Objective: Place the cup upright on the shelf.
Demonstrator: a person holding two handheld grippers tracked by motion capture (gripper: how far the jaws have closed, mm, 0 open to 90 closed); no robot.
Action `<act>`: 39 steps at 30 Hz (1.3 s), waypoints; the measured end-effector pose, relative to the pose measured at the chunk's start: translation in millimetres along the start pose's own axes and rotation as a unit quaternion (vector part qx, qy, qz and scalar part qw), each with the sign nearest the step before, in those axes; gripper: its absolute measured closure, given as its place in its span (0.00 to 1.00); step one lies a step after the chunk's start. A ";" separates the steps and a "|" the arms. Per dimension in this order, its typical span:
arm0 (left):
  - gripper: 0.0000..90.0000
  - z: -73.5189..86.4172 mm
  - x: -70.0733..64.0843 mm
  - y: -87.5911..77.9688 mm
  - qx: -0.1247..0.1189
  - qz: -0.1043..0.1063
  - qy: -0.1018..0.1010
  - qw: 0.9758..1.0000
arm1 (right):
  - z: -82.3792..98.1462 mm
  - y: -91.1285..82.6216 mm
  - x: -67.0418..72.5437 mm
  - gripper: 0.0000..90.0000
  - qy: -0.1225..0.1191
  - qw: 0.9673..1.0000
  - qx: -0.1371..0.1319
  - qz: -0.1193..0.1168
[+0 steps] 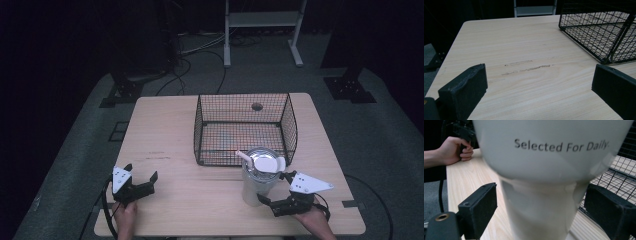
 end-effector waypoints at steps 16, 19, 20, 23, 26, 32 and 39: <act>0.00 0.0 -0.7 0.3 0.001 0.001 0.003 1.000 | -0.6 18.7 -0.1 0.08 0.007 1.000 -0.026 0.001; 0.00 0.1 -1.0 0.5 0.001 0.001 0.004 1.000 | -1.1 20.4 -0.3 0.07 0.006 1.000 -0.029 0.001; 0.00 0.0 -1.0 0.6 0.001 0.001 0.005 1.000 | -1.1 20.8 0.0 0.07 0.009 1.000 -0.028 0.001; 0.00 0.1 -1.1 0.6 0.002 0.001 0.005 1.000 | -1.4 23.2 -0.5 0.07 0.013 0.999 -0.033 -0.001; 0.00 0.1 -1.2 0.6 0.001 0.001 0.005 1.000 | -1.8 25.9 -0.4 0.07 0.016 0.999 -0.037 -0.002; 0.00 0.1 -1.2 0.5 0.001 0.001 0.005 1.000 | -1.8 27.6 -0.5 0.08 0.015 0.999 -0.042 -0.002; 0.00 0.1 -1.2 0.6 0.001 0.002 0.006 1.000 | -1.5 27.1 -0.2 0.08 0.017 0.999 -0.047 -0.001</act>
Point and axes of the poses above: each handheld gripper's, and its own axes: y roughly forward along the jaws, z roughly out of its underside, x roughly to its left, the point moved 4 cm from there along y, roughly forward along the jaws, and after that the axes turned 6 degrees about -x, right-handed, at the moved point
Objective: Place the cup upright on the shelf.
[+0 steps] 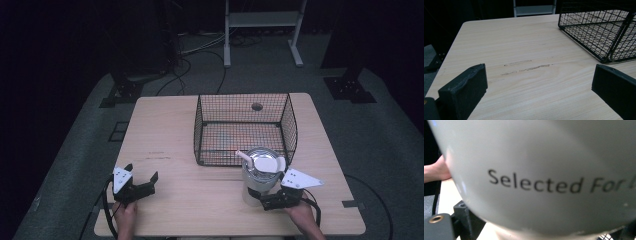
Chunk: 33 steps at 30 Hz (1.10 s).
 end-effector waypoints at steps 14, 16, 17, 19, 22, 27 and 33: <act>0.00 0.0 -0.4 -0.1 0.001 0.000 0.002 1.000 | -4.6 -0.5 -2.6 0.08 0.023 1.000 -0.008 -0.007; 0.00 0.0 -0.4 -0.1 0.001 0.000 0.002 1.000 | -8.8 -0.1 -2.6 0.08 0.020 1.000 -0.010 -0.011; 0.00 0.0 -0.3 -0.1 0.001 0.000 0.002 1.000 | -12.6 0.2 -2.6 0.08 0.020 1.000 -0.012 -0.013; 0.00 0.0 -0.4 -0.2 0.000 -0.001 0.002 1.000 | -19.1 0.8 -2.6 0.08 0.016 1.000 -0.017 -0.019; 0.00 0.1 -0.5 -0.3 0.001 0.000 0.003 1.000 | -31.7 2.9 -2.5 0.08 0.012 0.999 -0.022 -0.027; 0.00 -0.1 -0.5 0.0 0.000 -0.001 0.000 1.000 | -49.0 8.0 -3.4 0.08 0.005 0.999 -0.027 -0.037; 0.00 -0.1 -0.1 0.1 0.000 0.000 0.000 1.000 | -69.5 15.4 -3.9 0.08 -0.001 0.998 -0.033 -0.047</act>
Point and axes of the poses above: each handheld gripper's, and its own axes: y roughly forward along the jaws, z roughly out of its underside, x roughly to its left, the point moved 4 cm from there along y, roughly forward along the jaws, and after that the axes turned 6 degrees about -x, right-handed, at the moved point
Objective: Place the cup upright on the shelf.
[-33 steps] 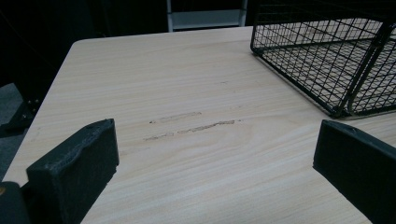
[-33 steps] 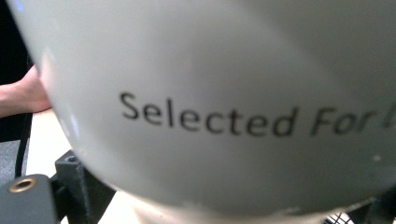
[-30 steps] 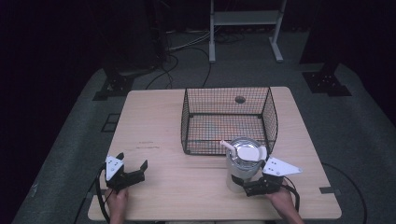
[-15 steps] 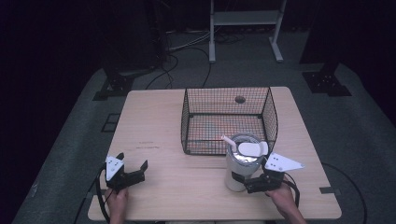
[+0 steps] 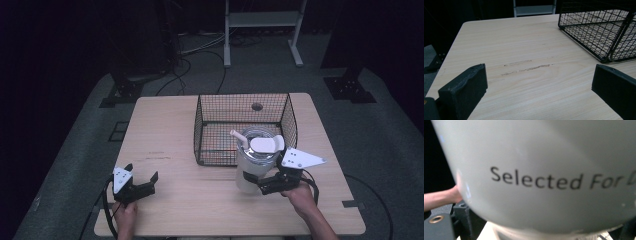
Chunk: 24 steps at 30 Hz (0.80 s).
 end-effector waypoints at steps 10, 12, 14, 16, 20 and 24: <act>0.00 0.0 0.6 -0.2 0.001 0.000 -0.003 1.000 | -28.8 12.0 -3.5 0.08 -0.005 1.000 -0.007 -0.006; 0.00 0.0 0.7 -0.1 0.001 0.000 -0.001 1.000 | -33.5 14.1 -4.7 0.08 -0.009 1.000 -0.007 -0.004; 0.00 0.0 0.8 -0.1 0.002 0.000 -0.001 1.000 | -38.7 17.3 -6.9 0.08 -0.013 1.000 -0.007 -0.002; 0.00 0.0 0.9 -0.1 0.002 0.000 -0.002 1.000 | -43.3 21.0 -9.3 0.08 -0.012 1.000 -0.007 -0.002; 0.00 0.0 0.9 -0.1 0.002 0.000 -0.002 1.000 | -52.4 30.1 -15.3 0.08 -0.017 1.000 -0.005 -0.004; 0.00 -0.1 1.1 0.0 0.000 0.001 -0.003 1.000 | -61.4 40.1 -23.6 0.08 -0.015 1.000 -0.007 -0.004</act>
Point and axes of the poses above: each handheld gripper's, and its own axes: y roughly forward along the jaws, z roughly out of its underside, x roughly to its left, the point moved 4 cm from there along y, roughly forward along the jaws, and after that the axes turned 6 degrees about -x, right-handed, at the moved point
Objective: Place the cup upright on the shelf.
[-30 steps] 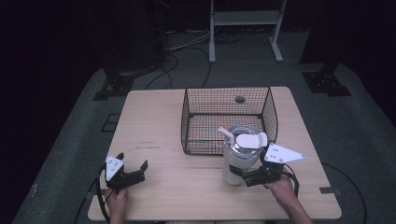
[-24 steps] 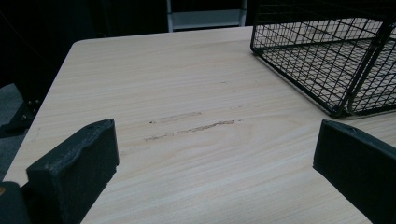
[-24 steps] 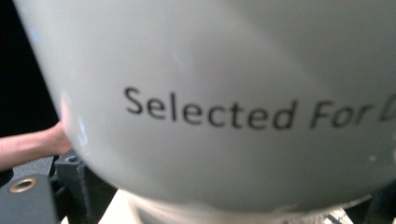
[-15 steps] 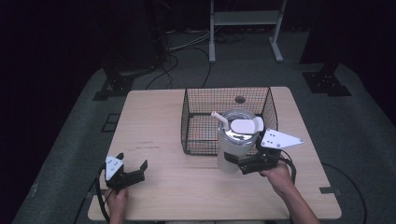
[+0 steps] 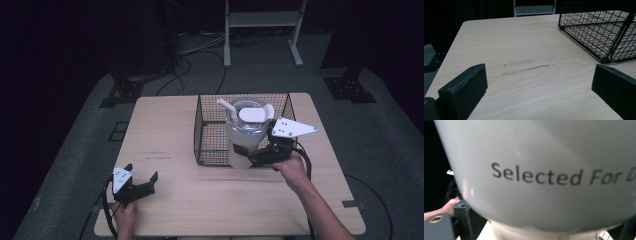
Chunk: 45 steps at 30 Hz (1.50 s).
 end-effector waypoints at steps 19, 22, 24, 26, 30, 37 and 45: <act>0.00 0.0 0.5 -0.4 -0.002 0.000 0.000 1.000 | -3.9 54.0 -47.5 0.08 -0.002 1.000 0.024 0.001; 0.00 0.0 0.4 -0.6 -0.002 0.001 0.001 1.000 | -2.9 63.7 -54.1 0.08 -0.007 1.000 0.028 0.001; 0.00 0.0 0.4 -0.9 -0.001 0.002 0.002 1.000 | -1.3 71.5 -59.5 0.08 0.002 1.000 0.025 0.000; 0.00 0.0 0.5 -1.0 -0.001 0.002 0.002 1.000 | -0.3 76.7 -63.3 0.08 0.006 1.000 0.025 -0.004; 0.00 -0.1 0.3 -1.2 -0.004 0.003 -0.002 1.000 | 2.7 86.7 -70.5 0.08 0.009 1.000 0.028 -0.003; 0.00 -0.1 0.5 -1.8 -0.005 0.004 -0.003 1.000 | 13.9 105.5 -86.9 0.08 0.005 1.000 0.030 -0.002; 0.00 -0.2 0.8 -2.1 -0.006 0.005 -0.002 1.000 | 30.2 118.8 -103.7 0.08 0.027 0.999 0.034 0.000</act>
Point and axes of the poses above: each handheld gripper's, and its own axes: y roughly forward along the jaws, z roughly out of its underside, x roughly to its left, the point moved 4 cm from there along y, roughly forward along the jaws, and after that the axes turned 6 degrees about -x, right-handed, at the moved point
